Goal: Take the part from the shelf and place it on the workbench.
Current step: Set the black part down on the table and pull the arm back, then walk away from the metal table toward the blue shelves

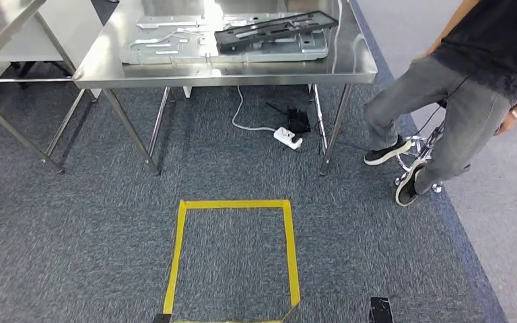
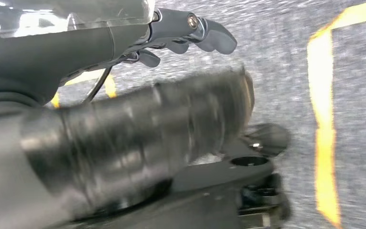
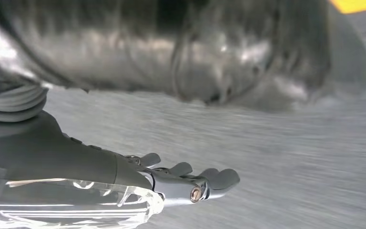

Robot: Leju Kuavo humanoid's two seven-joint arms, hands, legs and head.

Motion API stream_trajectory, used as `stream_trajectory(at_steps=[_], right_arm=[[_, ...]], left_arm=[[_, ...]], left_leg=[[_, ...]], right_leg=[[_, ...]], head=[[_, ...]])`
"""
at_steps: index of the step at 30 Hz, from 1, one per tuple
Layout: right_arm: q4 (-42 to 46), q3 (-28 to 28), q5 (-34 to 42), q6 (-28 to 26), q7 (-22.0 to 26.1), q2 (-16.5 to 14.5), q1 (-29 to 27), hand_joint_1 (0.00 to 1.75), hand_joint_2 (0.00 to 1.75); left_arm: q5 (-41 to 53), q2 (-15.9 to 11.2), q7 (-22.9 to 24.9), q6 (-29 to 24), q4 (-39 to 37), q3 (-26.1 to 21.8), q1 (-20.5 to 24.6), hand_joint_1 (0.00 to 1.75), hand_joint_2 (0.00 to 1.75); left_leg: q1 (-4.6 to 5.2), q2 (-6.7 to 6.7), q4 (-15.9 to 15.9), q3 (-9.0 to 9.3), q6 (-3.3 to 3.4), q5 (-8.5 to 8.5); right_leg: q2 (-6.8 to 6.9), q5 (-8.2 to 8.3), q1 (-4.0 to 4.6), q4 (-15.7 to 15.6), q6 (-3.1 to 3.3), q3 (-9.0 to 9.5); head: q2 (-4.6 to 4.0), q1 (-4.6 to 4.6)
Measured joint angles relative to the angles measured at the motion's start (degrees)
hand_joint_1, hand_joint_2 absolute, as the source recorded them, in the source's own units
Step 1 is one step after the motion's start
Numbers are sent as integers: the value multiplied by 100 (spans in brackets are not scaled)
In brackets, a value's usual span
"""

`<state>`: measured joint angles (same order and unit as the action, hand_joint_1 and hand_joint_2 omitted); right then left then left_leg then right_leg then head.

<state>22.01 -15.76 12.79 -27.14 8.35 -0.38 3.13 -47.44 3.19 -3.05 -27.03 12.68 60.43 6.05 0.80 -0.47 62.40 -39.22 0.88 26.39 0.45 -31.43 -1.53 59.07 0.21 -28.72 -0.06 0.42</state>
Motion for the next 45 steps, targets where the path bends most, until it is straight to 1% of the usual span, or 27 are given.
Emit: stream_trajectory(at_steps=[3,4,5,6,8,10,12,14,16,18,19,20,21,22,24,25,28,30,32,34,35,36,38,40,41,43,45], right_arm=[[-224,9,7,331,-687,-53,13,0,0],[-295,9,-3,467,-846,-72,18,0,0],[-356,9,-19,582,-970,-91,21,0,0],[-414,9,-38,675,-1077,-116,23,0,0],[-502,9,-62,796,-1228,-176,32,0,0],[-578,9,-68,900,-1324,-230,60,0,0],[-638,9,-70,995,-1424,-264,87,0,0],[-684,8,-77,1058,-1587,-294,94,0,0],[-720,8,-80,1111,-1723,-323,92,0,0],[-750,8,-79,1169,-1763,-354,84,0,0],[-761,7,-79,1194,-1764,-368,80,0,44],[-773,7,-79,1213,-1759,-376,77,0,87],[-783,7,-77,1228,-1750,-380,76,0,87],[-793,7,-69,1237,-1736,-381,78,0,87],[-806,7,-50,1245,-1709,-388,91,0,0],[-810,7,-44,1245,-1701,-396,97,0,0],[-830,1,-44,1239,-1687,-424,93,0,0],[-847,-3,-44,1222,-1678,-442,94,0,0],[-856,-4,-36,1218,-1672,-447,97,0,0],[-863,-4,-24,1268,-1687,-449,95,0,0],[-867,-9,-38,1323,-1704,-449,94,0,0],[-872,-22,-69,1389,-1724,-450,92,0,0],[-877,-80,-156,1525,-1759,-450,93,0,0],[-879,-145,-208,1601,-1777,-453,98,0,0],[-880,-170,-225,1621,-1783,-456,100,0,0],[-881,-229,-262,1652,-1791,-459,101,0,0],[-883,-293,-298,1670,-1793,-457,106,0,0]], left_arm=[[65,-1,217,-9,0,4,-20,0,175],[85,-2,277,-8,0,10,-20,0,175],[102,-2,324,-6,0,18,-20,0,175],[114,-2,360,-2,0,31,-20,0,175],[134,-7,401,7,0,59,-10,0,87],[154,-16,426,15,0,86,8,0,0],[176,-22,476,50,0,105,14,0,0],[193,-24,579,154,0,118,6,0,0],[216,-24,667,267,0,134,5,0,87],[233,-22,693,308,0,154,6,0,175],[235,-22,693,308,0,161,2,0,175],[234,-21,689,303,0,168,-2,0,175],[233,-21,686,298,0,174,-4,0,175],[229,-21,683,296,0,179,-5,0,175],[211,-21,682,291,0,190,-2,0,175],[204,-21,682,286,0,198,1,0,175],[220,-22,681,257,0,229,0,0,175],[231,-25,671,232,0,239,-4,0,87],[226,-26,653,216,0,243,-3,0,0],[222,-26,641,215,0,246,-11,0,0],[222,-26,639,216,0,249,-17,0,0],[226,-26,636,216,0,251,-21,0,0],[235,-26,624,215,0,256,-14,0,0],[239,-27,611,214,0,258,12,0,0],[239,-27,607,214,0,260,22,0,0],[239,-31,603,214,0,263,17,0,0],[241,-32,602,214,0,265,0,0,0]], left_leg=[[-78,7,910,-273,-127,648],[-99,7,1138,-304,-150,717],[-112,7,1183,-246,-160,674],[-118,7,1011,-77,-155,549],[-111,12,259,458,-100,316],[-71,19,-328,827,-34,259],[-33,22,-458,871,11,260],[-58,11,-555,882,82,189],[-81,-7,-640,878,163,110],[-56,-15,-630,818,206,80],[-46,-16,-610,784,213,72],[-40,-14,-581,751,215,67],[-40,-11,-540,718,211,67],[-42,-5,-484,683,198,74],[-29,4,-344,596,148,109],[-18,7,-284,556,115,123],[-9,7,-235,500,32,110],[-29,13,-80,424,-31,237],[-65,18,470,194,-109,604],[-95,18,1116,-64,-157,910],[-101,17,1239,-95,-163,924],[-103,16,1146,-20,-155,832],[-87,-63,425,389,-96,496],[-31,-197,-219,713,-11,311],[-4,-228,-345,755,25,304],[11,-140,-409,752,84,263],[-15,-57,-524,800,145,173]], right_leg=[[16,119,-7,5,42,-138],[16,154,-7,9,38,-188],[15,184,-7,13,30,-230],[15,208,-7,17,21,-262],[10,247,-5,21,-9,-290],[7,292,-10,17,-70,-304],[8,342,-21,-6,-148,-315],[5,305,-18,32,-206,-327],[-11,19,2,418,-222,-500],[-27,-361,16,1123,-222,-826],[-30,-447,17,1385,-227,-935],[-30,-424,15,1466,-232,-953],[-30,-301,10,1335,-237,-865],[-29,-117,2,1022,-242,-685],[-38,109,-5,394,-216,-370],[-47,150,-1,228,-188,-303],[-59,192,14,179,-78,-335],[-53,240,-8,160,-4,-360],[-48,277,-17,154,39,-405],[-27,301,-13,158,48,-454],[-8,310,-12,159,46,-469],[16,318,-11,159,41,-477],[75,328,-8,156,27,-471],[150,339,6,145,-17,-458],[190,347,9,131,-49,-451],[262,368,11,80,-126,-416],[214,288,10,137,-186,-416]], head=[[-1,-40],[-1,-41],[-1,-41],[-1,-41],[-1,-41],[0,-39],[1,-49],[1,-52],[1,-28],[1,-13],[1,-11],[2,-11],[2,-10],[1,-9],[1,-13],[1,-21],[1,-37],[0,-65],[0,-107],[0,-118],[-1,-120],[0,-120],[0,-120],[0,-118],[0,-116],[0,-113],[0,-96]])
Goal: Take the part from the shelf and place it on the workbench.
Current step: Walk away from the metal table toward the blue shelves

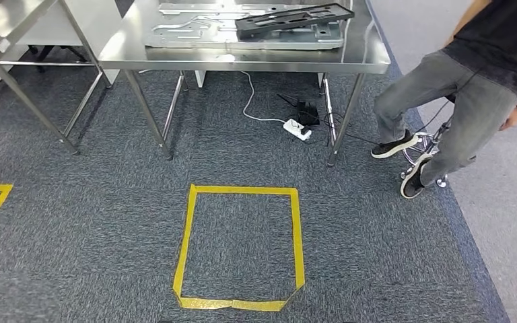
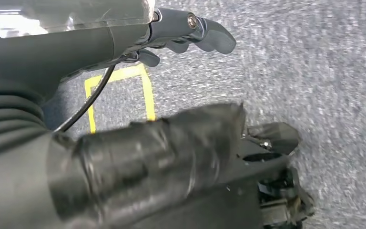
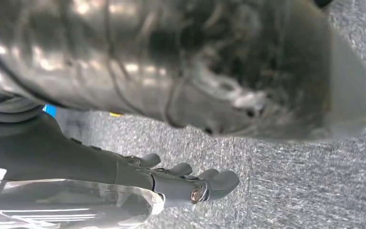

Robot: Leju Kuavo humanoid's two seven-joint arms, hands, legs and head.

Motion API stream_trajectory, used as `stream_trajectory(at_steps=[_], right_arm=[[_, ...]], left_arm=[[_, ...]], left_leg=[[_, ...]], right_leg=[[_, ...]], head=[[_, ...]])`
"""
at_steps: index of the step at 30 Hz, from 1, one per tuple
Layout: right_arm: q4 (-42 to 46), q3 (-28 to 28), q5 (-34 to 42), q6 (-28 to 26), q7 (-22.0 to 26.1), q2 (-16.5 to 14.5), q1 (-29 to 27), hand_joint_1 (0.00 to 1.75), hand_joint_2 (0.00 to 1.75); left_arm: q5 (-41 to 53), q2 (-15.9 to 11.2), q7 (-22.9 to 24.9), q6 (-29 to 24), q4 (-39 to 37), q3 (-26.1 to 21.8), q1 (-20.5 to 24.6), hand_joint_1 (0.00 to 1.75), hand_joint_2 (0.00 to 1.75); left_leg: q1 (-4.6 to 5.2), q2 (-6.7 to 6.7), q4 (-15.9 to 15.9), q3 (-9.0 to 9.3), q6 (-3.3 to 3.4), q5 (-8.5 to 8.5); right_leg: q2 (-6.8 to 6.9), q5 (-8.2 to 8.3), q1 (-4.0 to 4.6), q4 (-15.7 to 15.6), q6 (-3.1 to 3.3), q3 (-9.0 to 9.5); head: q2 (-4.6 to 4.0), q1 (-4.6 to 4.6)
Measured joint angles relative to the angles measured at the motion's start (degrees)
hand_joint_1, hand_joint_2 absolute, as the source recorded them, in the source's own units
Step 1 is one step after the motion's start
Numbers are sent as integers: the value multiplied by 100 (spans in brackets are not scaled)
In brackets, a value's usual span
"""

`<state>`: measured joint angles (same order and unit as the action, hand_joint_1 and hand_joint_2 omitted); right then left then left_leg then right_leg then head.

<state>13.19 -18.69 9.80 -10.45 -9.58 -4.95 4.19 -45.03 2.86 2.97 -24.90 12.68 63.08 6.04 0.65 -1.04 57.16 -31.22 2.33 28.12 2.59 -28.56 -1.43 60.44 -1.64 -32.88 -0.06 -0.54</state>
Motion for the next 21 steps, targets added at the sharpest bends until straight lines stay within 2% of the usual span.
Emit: stream_trajectory(at_steps=[1,3,4,5,6,7,8,10,11,12,14,16,18,19,20,21], right_arm=[[-2,-29,-20,5,-2,3,2,0,0],[-10,-91,-86,26,-18,7,0,0,0],[-15,-129,-131,41,-32,7,-5,0,0],[-19,-171,-171,54,-45,8,-11,0,0],[-21,-209,-199,68,-57,9,-16,0,0],[-23,-243,-217,74,-63,13,-17,0,0],[-25,-272,-226,78,-66,18,-17,0,0],[-29,-318,-239,81,-70,27,-13,0,0],[-30,-343,-243,82,-72,29,-10,0,0],[-31,-366,-245,83,-73,29,-4,0,0],[-31,-404,-248,83,-77,25,5,0,0],[-31,-429,-249,83,-81,21,6,0,0],[-33,-450,-250,83,-83,25,0,0,0],[-34,-458,-250,83,-83,27,-4,0,0],[-37,-464,-250,83,-83,28,-6,0,0],[-39,-468,-250,83,-83,30,-7,0,0]], left_arm=[[2,0,1,1,0,1,-1,0,0],[6,5,7,10,0,3,2,0,0],[8,7,15,20,0,4,0,0,0],[9,8,23,28,0,6,-6,0,0],[11,9,31,34,0,8,-12,0,0],[13,9,36,39,0,9,-17,0,0],[14,9,37,41,0,11,-17,0,0],[19,9,37,45,0,13,-6,0,0],[20,9,37,46,0,14,-3,0,0],[21,9,37,46,0,14,-3,0,0],[20,8,37,46,-1,17,-16,0,0],[20,5,37,47,-2,27,-23,0,0],[20,4,38,46,-2,50,-13,0,0],[20,4,38,47,-2,65,-8,0,0],[20,4,38,47,-2,78,-9,0,0],[20,4,38,48,-2,87,-14,0,0]], left_leg=[[-15,32,-52,18,34,-48],[-16,100,-69,-2,78,-89],[-11,143,-57,-21,87,-95],[-7,196,-40,-35,88,-96],[-6,254,-18,-46,86,-94],[-8,316,9,-54,79,-88],[-12,380,45,-67,65,-78],[-2,497,145,-127,12,-43],[-3,545,180,-164,-18,-34],[-3,589,197,-195,-49,-36],[-21,647,197,-231,-100,-47],[-27,513,403,-339,-169,94],[-58,286,1011,-630,-252,436],[-85,224,1371,-804,-287,597],[-107,187,1624,-923,-313,676],[-123,163,1694,-949,-328,651]], right_leg=[[-67,-132,5,170,-15,-70],[-190,-511,16,824,-16,-369],[-215,-644,22,1159,-16,-523],[-228,-673,24,1354,-17,-610],[-235,-589,24,1345,-18,-599],[-251,-415,20,1122,-17,-486],[-317,-215,12,755,-12,-305],[-506,1,-5,141,5,-26],[-569,21,-6,3,22,28],[-571,6,2,-19,44,26],[-463,35,-1,-39,112,26],[-354,65,-27,-78,172,27],[-237,74,-34,-89,199,13],[-169,74,-33,-89,204,4],[-101,73,-33,-88,204,-1],[-36,71,-35,-88,202,-2]], head=[[1,17],[1,44],[2,52],[1,54],[1,54],[1,54],[1,57],[1,61],[1,62],[1,60],[2,61],[1,34],[1,0],[1,-6],[1,-5],[1,-6]])
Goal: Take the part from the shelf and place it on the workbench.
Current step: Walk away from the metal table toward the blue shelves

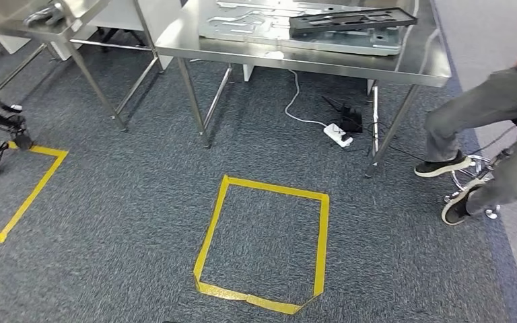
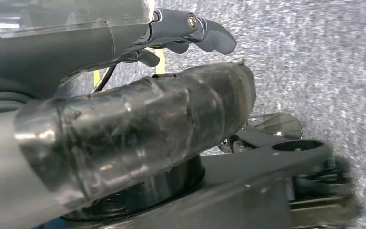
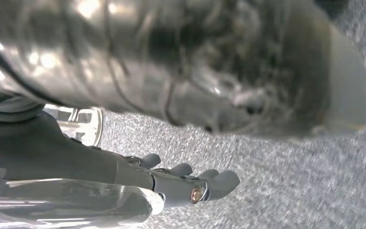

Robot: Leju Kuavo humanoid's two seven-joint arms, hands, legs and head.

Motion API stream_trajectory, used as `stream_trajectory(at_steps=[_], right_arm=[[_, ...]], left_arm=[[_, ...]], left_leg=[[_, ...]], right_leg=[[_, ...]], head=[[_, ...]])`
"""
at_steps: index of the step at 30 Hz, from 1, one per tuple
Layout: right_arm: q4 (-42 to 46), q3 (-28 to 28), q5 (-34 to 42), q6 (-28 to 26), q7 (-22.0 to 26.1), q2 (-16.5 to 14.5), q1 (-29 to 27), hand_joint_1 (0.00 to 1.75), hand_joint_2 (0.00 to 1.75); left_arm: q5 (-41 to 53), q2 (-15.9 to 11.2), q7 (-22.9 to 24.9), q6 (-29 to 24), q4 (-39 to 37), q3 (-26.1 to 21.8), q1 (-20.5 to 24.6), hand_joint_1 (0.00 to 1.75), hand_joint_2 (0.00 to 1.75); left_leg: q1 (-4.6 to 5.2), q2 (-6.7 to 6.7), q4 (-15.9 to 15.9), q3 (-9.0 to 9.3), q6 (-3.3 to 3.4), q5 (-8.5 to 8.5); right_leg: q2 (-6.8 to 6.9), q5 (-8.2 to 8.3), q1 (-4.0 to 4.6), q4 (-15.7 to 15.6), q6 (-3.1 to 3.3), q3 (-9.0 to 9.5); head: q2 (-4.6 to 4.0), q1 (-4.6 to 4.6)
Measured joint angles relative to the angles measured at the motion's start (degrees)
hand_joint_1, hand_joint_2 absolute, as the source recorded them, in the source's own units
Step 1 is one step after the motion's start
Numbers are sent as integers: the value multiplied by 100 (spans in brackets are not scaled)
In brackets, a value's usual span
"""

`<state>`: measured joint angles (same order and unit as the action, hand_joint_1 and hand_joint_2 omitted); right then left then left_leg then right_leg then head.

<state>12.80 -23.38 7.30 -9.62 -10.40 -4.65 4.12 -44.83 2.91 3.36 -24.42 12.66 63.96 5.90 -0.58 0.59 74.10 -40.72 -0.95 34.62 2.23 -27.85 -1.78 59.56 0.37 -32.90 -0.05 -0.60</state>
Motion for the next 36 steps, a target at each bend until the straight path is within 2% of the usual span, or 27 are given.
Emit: stream_trajectory(at_steps=[1,2,3,5,6,8,9,11,12,14,15,16,17,19,21,23,24,26,27,28,29,30,31,32,34,35,36], right_arm=[[-1,-8,0,0,0,0,1,0,0],[-2,-19,0,0,0,-1,4,0,0],[-2,-29,0,0,0,-2,7,0,0],[-3,-43,0,0,0,-2,12,0,0],[-3,-45,0,0,0,-1,17,0,0],[-2,-55,0,0,0,-3,30,0,0],[-1,-59,0,0,0,-2,35,0,0],[-1,-64,0,0,2,2,40,0,0],[-2,-68,0,0,3,6,36,0,0],[-6,-75,0,0,2,6,17,0,0],[-10,-79,0,0,1,6,5,0,0],[-16,-80,0,0,0,8,-3,0,0],[-21,-81,0,0,-1,11,-6,0,0],[-30,-86,0,0,-2,25,-7,0,0],[-34,-91,0,0,-2,33,0,0,0],[-33,-93,0,1,-2,27,14,0,0],[-33,-93,0,1,-2,22,19,0,0],[-33,-93,0,1,-1,13,15,0,0],[-34,-93,0,0,-1,15,11,0,0],[-36,-93,0,0,-1,18,7,0,0],[-37,-93,0,0,-1,20,3,0,0],[-38,-93,0,0,-1,21,2,0,0],[-38,-93,0,0,-1,21,3,0,0],[-38,-93,0,1,-1,20,5,0,0],[-38,-93,0,1,-1,19,10,0,0],[-38,-93,0,1,0,20,13,0,0],[-38,-93,0,1,0,21,17,0,0]], left_arm=[[0,-1,1,1,0,7,-5,0,0],[0,-1,1,1,0,11,-7,0,0],[1,-1,1,1,0,14,-2,0,0],[2,-2,0,1,0,17,18,0,0],[2,-2,-1,1,0,19,21,0,0],[2,-3,-1,1,0,21,6,0,0],[2,-2,-1,0,0,22,-5,0,0],[1,1,1,0,0,23,-8,0,0],[1,2,1,1,0,23,-2,0,0],[1,3,2,2,0,23,9,0,0],[1,4,3,3,0,23,8,0,0],[1,4,3,3,0,24,5,0,0],[0,4,3,3,0,25,2,0,0],[0,5,3,3,0,27,6,0,0],[1,7,3,3,0,28,16,0,0],[2,4,3,3,0,28,6,0,0],[2,2,3,3,0,28,-4,0,0],[1,-2,3,3,0,29,-6,0,0],[1,-2,3,3,0,29,0,0,0],[1,-2,3,3,0,30,8,0,0],[1,-2,3,3,0,30,11,0,0],[1,-2,3,3,0,30,7,0,0],[0,-2,3,3,0,30,0,0,0],[0,-2,3,3,0,30,-7,0,0],[1,-2,3,3,0,30,-3,0,0],[1,-1,3,3,0,30,6,0,0],[2,-1,2,3,0,30,13,0,0]], left_leg=[[-11,-29,-156,89,-4,-126],[-14,-92,-516,289,6,-319],[-3,-211,-938,508,26,-471],[40,-365,-1506,794,86,-627],[63,-378,-1576,815,115,-618],[63,-257,-1610,827,185,-648],[55,-204,-1658,860,224,-677],[33,-107,-1749,921,310,-749],[43,-61,-1760,923,335,-762],[62,66,-1752,913,364,-770],[71,143,-1741,911,369,-766],[78,227,-1723,911,369,-759],[81,311,-1698,909,364,-749],[86,457,-1607,869,332,-708],[84,574,-1537,794,274,-679],[74,690,-1537,750,209,-683],[77,658,-1512,735,177,-666],[76,403,-1199,592,113,-478],[68,221,-881,434,77,-306],[49,106,-505,237,44,-126],[26,42,-178,64,16,-3],[4,8,-7,-29,-6,20],[-14,-13,-52,-10,-21,-63],[-29,-48,-343,143,-30,-241],[-33,-205,-1157,582,-25,-575],[-22,-262,-1439,731,-6,-666],[-7,-289,-1562,791,23,-687]], right_leg=[[61,-3,-3,0,-5,4],[120,-8,-6,0,-14,14],[174,-15,-3,0,-31,27],[267,-29,10,-7,-97,60],[306,-32,15,-16,-139,77],[369,-37,12,-48,-226,125],[320,-73,8,-23,-261,139],[74,-310,7,306,-285,20],[-69,-493,16,631,-277,-128],[-186,-768,38,1293,-262,-459],[-202,-765,46,1435,-256,-543],[-215,-642,51,1361,-248,-523],[-255,-440,53,1098,-237,-413],[-503,-94,41,394,-203,-119],[-674,-29,43,68,-165,2],[-573,-35,42,34,-107,22],[-505,-26,32,9,-72,44],[-360,-10,8,-41,-8,80],[-283,-14,18,-47,11,87],[-205,-22,24,-47,25,89],[-124,-31,27,-47,29,91],[-50,-39,25,-47,26,96],[15,-48,19,-47,18,104],[74,-58,11,-47,3,119],[173,-85,7,-47,-52,160],[213,-98,10,-55,-93,185],[245,-107,17,-68,-139,211]], head=[[1,-1],[1,-1],[1,-1],[1,5],[1,7],[0,7],[-1,20],[0,54],[0,77],[0,97],[0,102],[1,102],[1,103],[1,104],[1,105],[1,104],[1,104],[1,70],[0,53],[1,35],[1,34],[1,34],[1,33],[0,34],[-1,33],[-1,40],[-1,45]])
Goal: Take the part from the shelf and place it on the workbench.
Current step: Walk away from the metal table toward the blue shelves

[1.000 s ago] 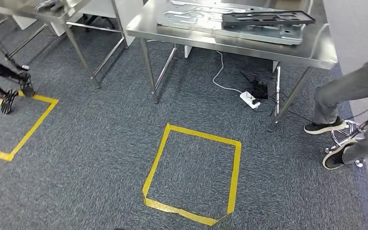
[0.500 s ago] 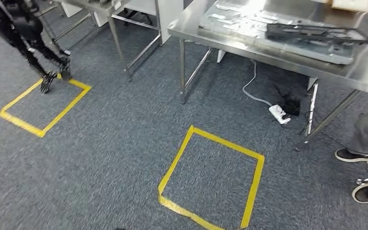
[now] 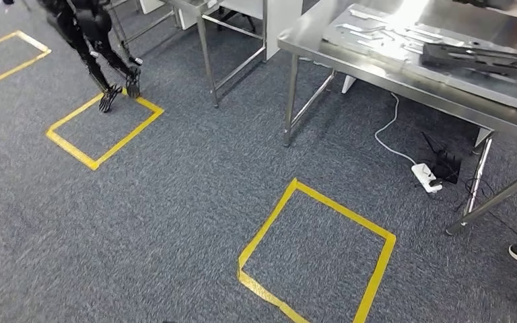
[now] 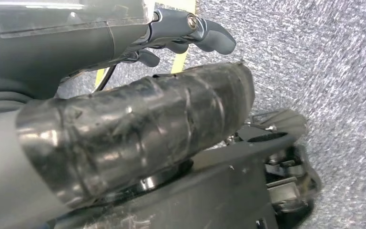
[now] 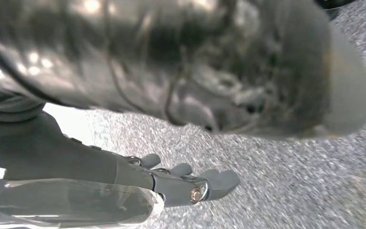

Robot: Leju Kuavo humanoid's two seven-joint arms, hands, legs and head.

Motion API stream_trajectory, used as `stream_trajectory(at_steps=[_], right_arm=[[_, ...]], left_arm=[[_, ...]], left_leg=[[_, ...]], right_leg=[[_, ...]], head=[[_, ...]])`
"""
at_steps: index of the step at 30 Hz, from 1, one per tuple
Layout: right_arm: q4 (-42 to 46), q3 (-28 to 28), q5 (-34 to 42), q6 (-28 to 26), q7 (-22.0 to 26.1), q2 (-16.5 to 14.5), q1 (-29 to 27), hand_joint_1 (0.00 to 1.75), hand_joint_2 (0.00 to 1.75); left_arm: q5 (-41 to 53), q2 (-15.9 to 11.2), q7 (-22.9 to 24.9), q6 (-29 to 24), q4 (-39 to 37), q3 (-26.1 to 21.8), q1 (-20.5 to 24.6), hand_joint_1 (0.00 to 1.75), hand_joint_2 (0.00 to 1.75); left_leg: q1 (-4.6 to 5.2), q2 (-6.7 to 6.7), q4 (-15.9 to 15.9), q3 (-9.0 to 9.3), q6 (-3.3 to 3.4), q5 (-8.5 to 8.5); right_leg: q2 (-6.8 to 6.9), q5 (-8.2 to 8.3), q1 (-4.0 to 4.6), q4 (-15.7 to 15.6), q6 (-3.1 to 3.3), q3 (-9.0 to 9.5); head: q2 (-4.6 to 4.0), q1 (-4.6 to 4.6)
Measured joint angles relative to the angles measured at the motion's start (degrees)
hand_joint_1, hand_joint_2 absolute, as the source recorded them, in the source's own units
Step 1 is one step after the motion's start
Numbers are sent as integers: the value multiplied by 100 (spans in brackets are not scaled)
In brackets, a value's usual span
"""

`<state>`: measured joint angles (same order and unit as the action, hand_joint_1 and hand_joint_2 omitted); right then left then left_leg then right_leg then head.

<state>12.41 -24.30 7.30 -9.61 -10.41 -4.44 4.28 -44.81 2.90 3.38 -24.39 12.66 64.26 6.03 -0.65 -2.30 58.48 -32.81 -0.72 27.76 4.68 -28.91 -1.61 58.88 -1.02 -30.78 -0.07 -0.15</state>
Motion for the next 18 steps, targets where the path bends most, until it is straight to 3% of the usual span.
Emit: stream_trajectory(at_steps=[2,4,5,7,8,9,10,12,14,16,18], right_arm=[[1,0,0,0,0,0,12,0,0],[4,0,0,0,0,2,18,0,0],[6,0,0,0,1,3,15,0,0],[6,-3,0,0,0,4,-3,0,0],[6,-7,0,0,0,4,-14,0,0],[5,-13,0,0,-1,3,-23,0,0],[5,-19,0,-1,-1,3,-28,0,0],[4,-26,0,-1,-2,11,-27,0,0],[3,-27,0,0,-1,28,-13,0,0],[2,-30,0,0,-1,38,4,0,0],[5,-32,0,1,-1,20,9,0,0]], left_arm=[[1,-1,0,0,0,0,-3,0,0],[-1,1,1,0,0,0,-15,0,0],[-1,2,1,0,0,0,-13,0,0],[-1,3,1,0,0,0,-4,0,0],[-1,3,1,0,0,0,-1,0,0],[-1,3,1,0,0,0,-5,0,0],[-1,3,1,0,0,0,-9,0,0],[-1,9,1,0,0,0,-15,0,0],[-1,21,1,1,0,0,-9,0,0],[-1,28,1,3,0,1,-8,0,0],[-1,22,1,3,-1,2,-19,0,0]], left_leg=[[26,80,-28,-1,82,-10],[18,159,-102,48,177,-58],[9,197,-138,72,221,-88],[18,267,-158,80,280,-114],[35,309,-156,76,298,-113],[56,353,-153,75,311,-110],[80,398,-149,77,318,-108],[118,480,-143,86,323,-109],[153,535,-126,76,308,-107],[165,562,-122,59,272,-110],[171,535,-94,48,219,-79]], right_leg=[[63,1,2,-54,-97,66],[-38,-103,-13,40,-166,65],[-146,-245,-13,251,-178,-20],[-359,-609,12,971,-159,-363],[-397,-712,33,1290,-145,-530],[-416,-716,51,1451,-126,-629],[-428,-610,74,1396,-94,-628],[-486,-206,136,720,30,-339],[-548,50,195,69,149,-65],[-553,85,221,-102,182,-17],[-517,138,182,-173,203,30]], head=[[1,11],[1,24],[1,39],[2,75],[2,86],[2,92],[2,93],[2,94],[2,91],[2,89],[2,85]])
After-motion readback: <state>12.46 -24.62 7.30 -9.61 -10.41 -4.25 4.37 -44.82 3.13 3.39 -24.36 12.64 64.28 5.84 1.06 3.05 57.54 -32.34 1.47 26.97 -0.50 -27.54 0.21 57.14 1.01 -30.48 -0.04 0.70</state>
